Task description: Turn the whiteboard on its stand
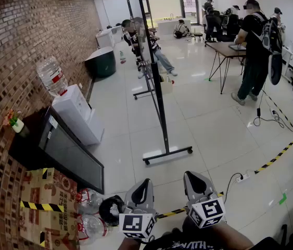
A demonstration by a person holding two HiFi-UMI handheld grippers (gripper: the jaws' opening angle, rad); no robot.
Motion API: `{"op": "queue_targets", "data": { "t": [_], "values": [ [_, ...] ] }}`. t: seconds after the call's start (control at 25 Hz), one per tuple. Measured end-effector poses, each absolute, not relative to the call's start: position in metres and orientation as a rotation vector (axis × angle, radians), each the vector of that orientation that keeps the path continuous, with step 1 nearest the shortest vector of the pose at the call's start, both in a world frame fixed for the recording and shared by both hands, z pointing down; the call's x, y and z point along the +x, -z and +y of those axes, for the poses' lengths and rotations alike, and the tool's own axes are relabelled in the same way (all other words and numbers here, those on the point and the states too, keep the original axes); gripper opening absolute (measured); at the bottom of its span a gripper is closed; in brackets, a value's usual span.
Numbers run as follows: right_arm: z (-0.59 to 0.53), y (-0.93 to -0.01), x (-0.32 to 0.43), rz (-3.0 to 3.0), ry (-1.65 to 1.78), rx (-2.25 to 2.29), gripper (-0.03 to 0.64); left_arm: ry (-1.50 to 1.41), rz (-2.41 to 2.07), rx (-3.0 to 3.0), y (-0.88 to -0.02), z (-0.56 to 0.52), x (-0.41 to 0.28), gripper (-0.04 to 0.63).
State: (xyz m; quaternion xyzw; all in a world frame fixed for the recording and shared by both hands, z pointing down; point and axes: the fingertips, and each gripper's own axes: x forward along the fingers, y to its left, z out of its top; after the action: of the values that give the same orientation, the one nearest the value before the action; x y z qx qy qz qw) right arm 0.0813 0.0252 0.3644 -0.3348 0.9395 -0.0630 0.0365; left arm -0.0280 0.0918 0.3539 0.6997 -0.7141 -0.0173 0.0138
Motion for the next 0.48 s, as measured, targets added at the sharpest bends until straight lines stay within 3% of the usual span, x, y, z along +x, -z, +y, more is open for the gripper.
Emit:
{"op": "queue_targets", "data": {
  "t": [0.48],
  "values": [
    [-0.017, -0.371, 0.042, 2.886, 0.173, -1.021, 0.009, 0.031, -2.279, 2.121, -0.358, 0.060, -0.073, 0.006]
  ]
}}
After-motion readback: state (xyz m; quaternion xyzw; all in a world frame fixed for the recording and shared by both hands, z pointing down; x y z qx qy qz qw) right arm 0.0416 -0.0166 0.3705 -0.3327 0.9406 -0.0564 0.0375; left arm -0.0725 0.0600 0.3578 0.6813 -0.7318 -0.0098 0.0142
